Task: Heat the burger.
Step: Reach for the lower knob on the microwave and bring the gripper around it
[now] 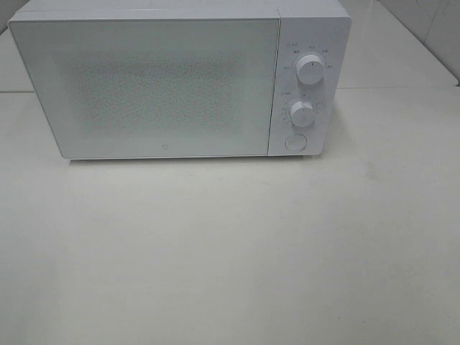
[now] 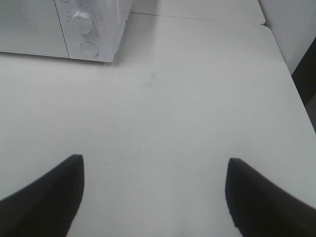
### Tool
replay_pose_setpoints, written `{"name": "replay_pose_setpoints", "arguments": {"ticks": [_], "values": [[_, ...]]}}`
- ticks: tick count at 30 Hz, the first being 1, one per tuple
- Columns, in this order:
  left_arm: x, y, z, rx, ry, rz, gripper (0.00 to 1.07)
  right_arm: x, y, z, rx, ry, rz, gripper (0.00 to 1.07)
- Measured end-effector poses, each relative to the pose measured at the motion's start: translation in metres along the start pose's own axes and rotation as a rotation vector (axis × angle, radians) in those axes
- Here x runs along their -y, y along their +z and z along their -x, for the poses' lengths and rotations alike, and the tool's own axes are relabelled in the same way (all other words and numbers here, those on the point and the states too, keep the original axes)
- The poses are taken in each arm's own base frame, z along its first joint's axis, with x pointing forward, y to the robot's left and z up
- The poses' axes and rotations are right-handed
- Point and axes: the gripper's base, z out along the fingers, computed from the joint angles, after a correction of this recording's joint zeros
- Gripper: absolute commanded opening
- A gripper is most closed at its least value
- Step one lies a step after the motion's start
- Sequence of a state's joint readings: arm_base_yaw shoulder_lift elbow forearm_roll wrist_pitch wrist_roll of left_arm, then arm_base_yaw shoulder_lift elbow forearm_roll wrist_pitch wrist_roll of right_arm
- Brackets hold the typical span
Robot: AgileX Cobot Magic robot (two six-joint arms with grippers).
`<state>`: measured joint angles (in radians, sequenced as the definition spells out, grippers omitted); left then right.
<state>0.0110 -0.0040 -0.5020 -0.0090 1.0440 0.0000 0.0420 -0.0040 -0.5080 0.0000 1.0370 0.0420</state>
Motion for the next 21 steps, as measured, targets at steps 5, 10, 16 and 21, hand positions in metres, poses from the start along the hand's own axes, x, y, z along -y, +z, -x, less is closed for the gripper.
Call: {"name": "replay_pose_setpoints", "arguments": {"ticks": [5,10,16,21], "values": [[0.0,0.0,0.0,0.0,0.0,0.0,1.0,0.0,0.0,0.0,0.0,0.0,0.0,0.76],[0.0,0.0,0.0,0.0,0.0,0.0,1.0,0.0,0.0,0.0,0.0,0.001,0.0,0.76],[0.0,0.0,0.0,0.0,0.0,0.0,1.0,0.0,0.0,0.0,0.0,0.001,0.0,0.76],[0.0,0.0,0.0,0.0,0.0,0.0,1.0,0.0,0.0,0.0,0.0,0.007,0.002,0.75]]}}
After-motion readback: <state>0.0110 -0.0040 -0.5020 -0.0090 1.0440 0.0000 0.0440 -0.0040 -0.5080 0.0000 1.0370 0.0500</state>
